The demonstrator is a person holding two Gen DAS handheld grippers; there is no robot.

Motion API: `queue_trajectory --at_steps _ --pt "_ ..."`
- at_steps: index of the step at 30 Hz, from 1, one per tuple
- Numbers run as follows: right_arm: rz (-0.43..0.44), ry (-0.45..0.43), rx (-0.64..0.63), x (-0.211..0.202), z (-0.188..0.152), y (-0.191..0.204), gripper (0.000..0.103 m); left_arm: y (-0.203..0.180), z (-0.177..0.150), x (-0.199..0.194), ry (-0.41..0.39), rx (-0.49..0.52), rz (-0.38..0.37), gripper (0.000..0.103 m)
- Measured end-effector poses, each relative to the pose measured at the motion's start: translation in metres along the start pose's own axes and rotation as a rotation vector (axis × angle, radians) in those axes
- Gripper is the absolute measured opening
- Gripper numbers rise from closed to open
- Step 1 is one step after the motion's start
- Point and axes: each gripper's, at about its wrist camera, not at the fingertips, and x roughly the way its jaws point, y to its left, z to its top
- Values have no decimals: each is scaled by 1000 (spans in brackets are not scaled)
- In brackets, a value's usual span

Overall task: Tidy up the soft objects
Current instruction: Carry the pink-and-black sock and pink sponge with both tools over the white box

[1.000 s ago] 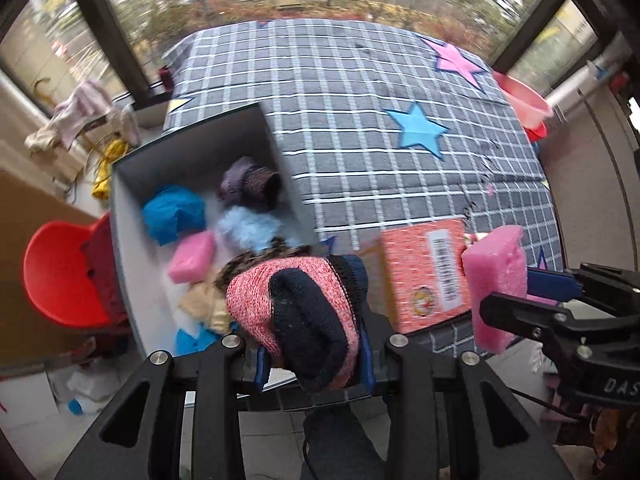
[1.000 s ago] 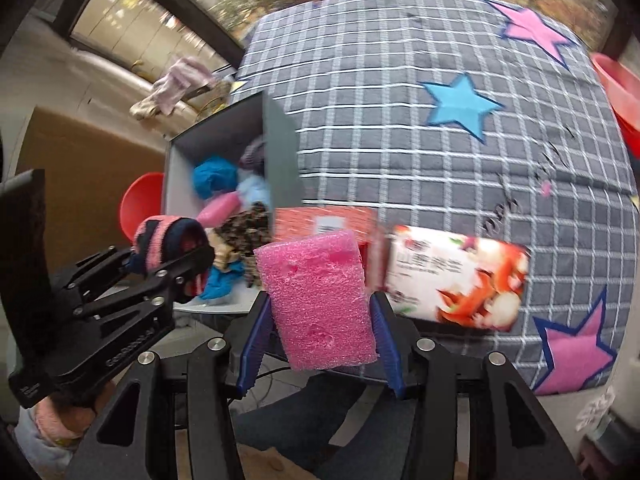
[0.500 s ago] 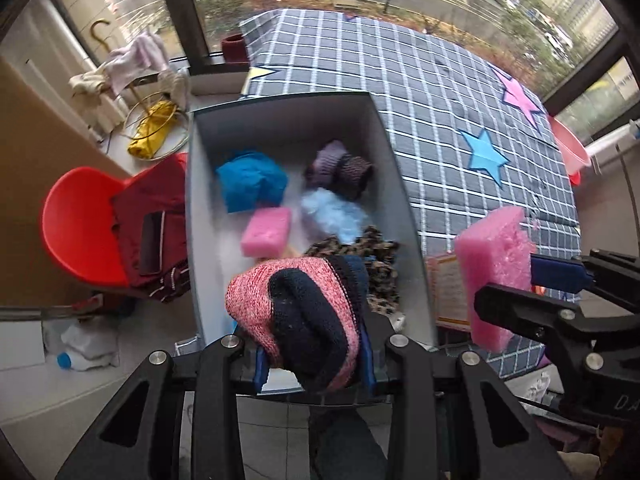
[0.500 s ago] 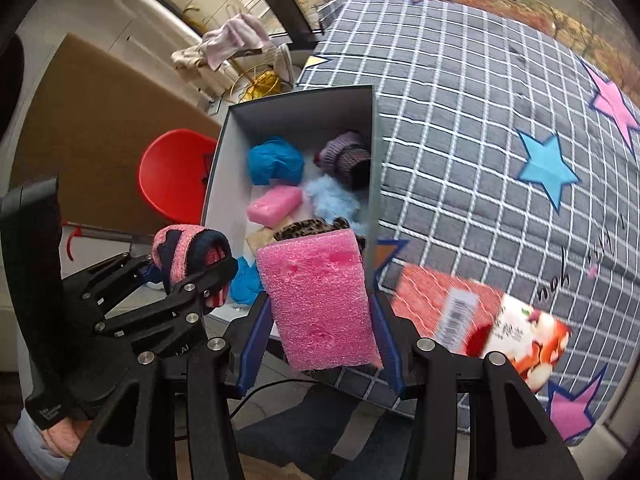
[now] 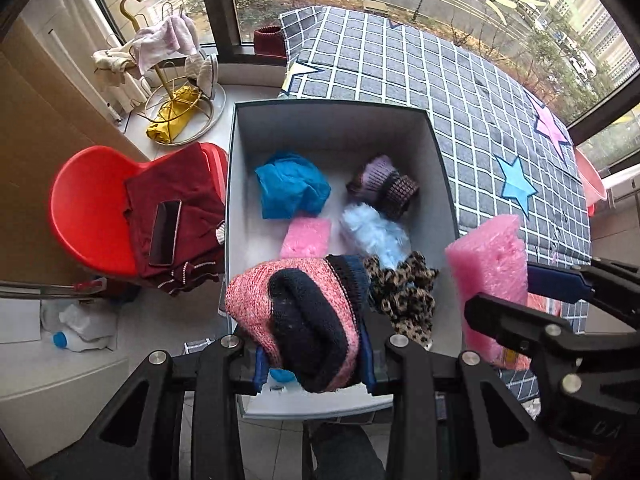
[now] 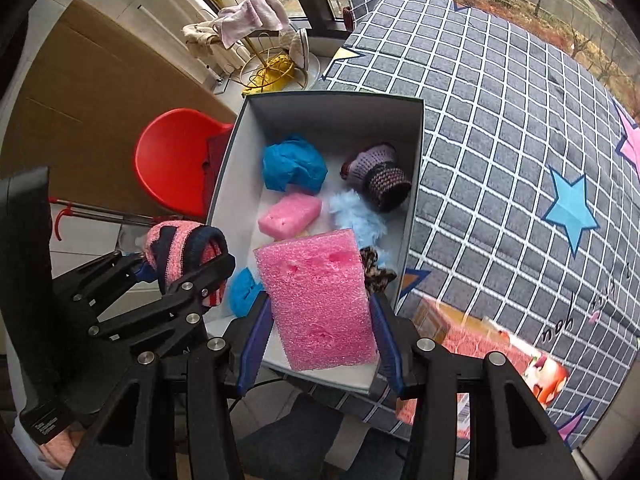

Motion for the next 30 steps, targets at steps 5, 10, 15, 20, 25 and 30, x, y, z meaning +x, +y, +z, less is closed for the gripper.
queue_trajectory --at_steps 5,10,15,20,25,30 --pt "-22 0 3 6 13 -1 50 -1 13 11 10 -7 7 37" --pt "-29 -3 18 8 23 -7 50 -3 19 19 21 -12 8 37" --pt "-39 -9 37 11 31 -14 50 -5 22 27 34 -9 18 37" --pt "-39 -11 43 13 37 -16 50 -6 25 34 46 -13 20 38" --pt "-37 -5 40 18 40 -15 50 -7 26 40 66 -16 13 38" --pt "-38 7 39 22 42 -16 50 -6 26 43 74 -21 12 38"
